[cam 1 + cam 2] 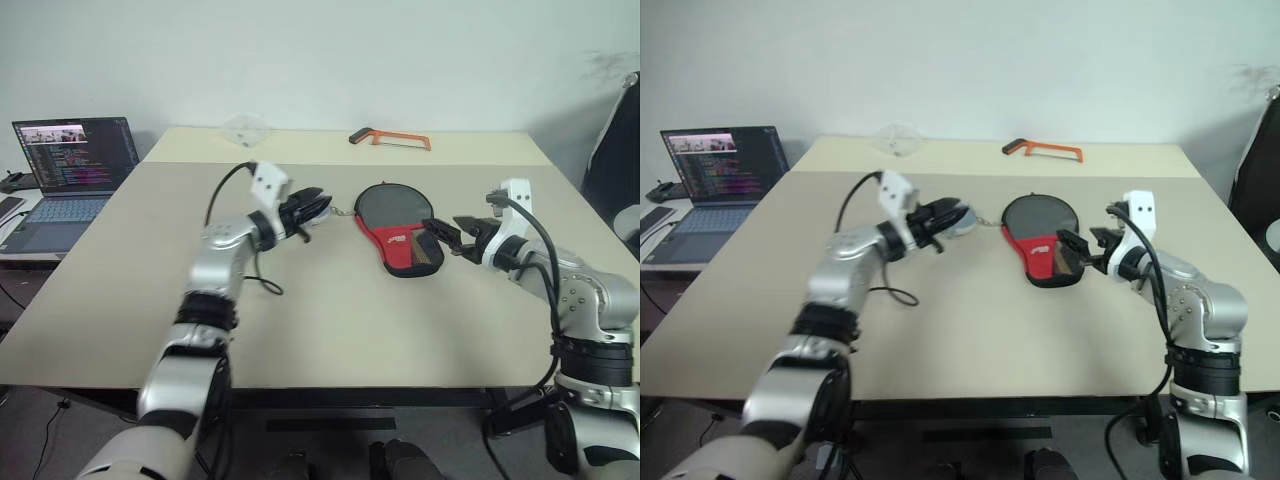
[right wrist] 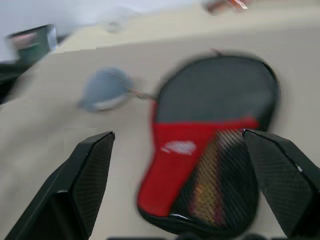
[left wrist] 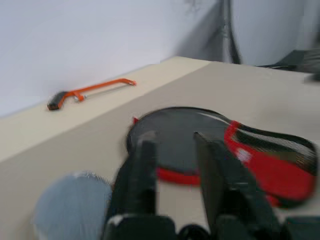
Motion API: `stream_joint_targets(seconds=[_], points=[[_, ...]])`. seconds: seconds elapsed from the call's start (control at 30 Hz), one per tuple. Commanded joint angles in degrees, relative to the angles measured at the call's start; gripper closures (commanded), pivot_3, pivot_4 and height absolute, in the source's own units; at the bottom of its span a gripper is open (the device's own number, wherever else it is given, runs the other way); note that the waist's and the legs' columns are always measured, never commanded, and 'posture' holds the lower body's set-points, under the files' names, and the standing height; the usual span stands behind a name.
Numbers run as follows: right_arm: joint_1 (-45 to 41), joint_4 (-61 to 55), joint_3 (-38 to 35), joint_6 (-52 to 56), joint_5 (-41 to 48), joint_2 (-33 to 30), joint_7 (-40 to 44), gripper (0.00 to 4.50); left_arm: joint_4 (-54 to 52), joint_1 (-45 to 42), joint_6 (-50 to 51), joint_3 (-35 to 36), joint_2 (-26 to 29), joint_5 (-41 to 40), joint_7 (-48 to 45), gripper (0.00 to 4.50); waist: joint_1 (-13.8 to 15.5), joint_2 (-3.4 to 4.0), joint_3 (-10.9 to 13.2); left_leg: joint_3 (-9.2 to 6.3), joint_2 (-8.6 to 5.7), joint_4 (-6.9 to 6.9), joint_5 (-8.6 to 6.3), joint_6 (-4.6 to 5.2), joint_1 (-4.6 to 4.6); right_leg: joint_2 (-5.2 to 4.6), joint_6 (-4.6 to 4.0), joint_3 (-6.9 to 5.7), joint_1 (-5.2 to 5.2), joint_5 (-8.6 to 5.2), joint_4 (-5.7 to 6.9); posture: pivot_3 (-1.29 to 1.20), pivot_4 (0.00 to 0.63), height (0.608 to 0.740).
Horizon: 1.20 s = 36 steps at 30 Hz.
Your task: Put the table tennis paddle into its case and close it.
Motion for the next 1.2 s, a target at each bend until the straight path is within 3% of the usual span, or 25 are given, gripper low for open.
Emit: stream_joint_targets(seconds=[0.03, 0.2, 0.4, 0.6, 0.9, 1.2], points=[[-3.97, 4.21, -7.21, 1.14, 3.45, 2.1, -3.97, 0.0, -13.48, 3.35, 8.81, 4.15, 3.41, -9.52, -4.44, 1.76, 0.25, 0.02, 0.01, -0.01, 0.0, 0.0, 0.0, 0.0, -0.03, -0.02, 0.0, -0.01, -0.02, 0.0, -0.01, 0.0, 0.15, 0.74], [-7.2, 13.0, -13.4, 3.44, 5.4, 4.4, -9.68, 0.0, -21.32, 9.87, 15.6, 5.71, 9.0, -12.54, -5.24, 0.03, 0.46, 0.06, -0.01, -0.05, 0.01, -0.01, -0.01, 0.02, 0.08, 0.02, 0.0, -0.06, 0.09, 0.0, -0.02, 0.0, 0.15, 0.74], [-10.17, 22.18, -16.13, 4.24, 5.63, 6.14, -14.44, 0.0, -26.02, 16.77, 14.96, 5.02, 13.67, -9.12, -3.94, 0.03, -0.24, 0.07, -0.01, 0.05, 0.03, -0.01, 0.0, 0.05, 0.12, 0.14, -0.01, 0.01, 0.1, -0.01, -0.02, 0.0, 0.15, 0.74], [-10.93, 28.29, -14.9, 3.26, 4.31, 6.66, -14.87, 0.0, -27.91, 18.69, 15.42, 4.71, 14.87, -8.92, -3.9, 0.03, -0.53, 0.07, -0.01, 0.08, 0.02, 0.0, 0.0, 0.06, 0.11, 0.17, 0.0, 0.02, 0.11, -0.01, -0.04, 0.0, 0.15, 0.74], [-11.79, 27.34, -12.35, 3.9, 5.38, 11.94, -13.66, 0.0, -29.53, 18.44, 16.16, 4.31, 13.07, -8.8, -0.84, 0.03, -1.23, 0.07, -0.02, 0.29, 0.32, -0.01, 0.0, 0.05, 0.21, 0.25, -0.1, 0.04, 0.11, 0.05, -0.05, 0.0, 0.15, 0.74], [-12.45, 27.59, -12.92, 3.4, 5.78, 13.38, -13.58, 0.0, -30.4, 18.46, 16.33, 2.88, 12.1, -9.09, -0.55, 0.03, -1.37, 0.07, -0.02, 0.6, 0.51, -0.02, 0.0, 0.05, 0.25, 0.42, -0.16, 0.05, 0.07, 0.08, -0.06, 0.0, 0.15, 0.74]])
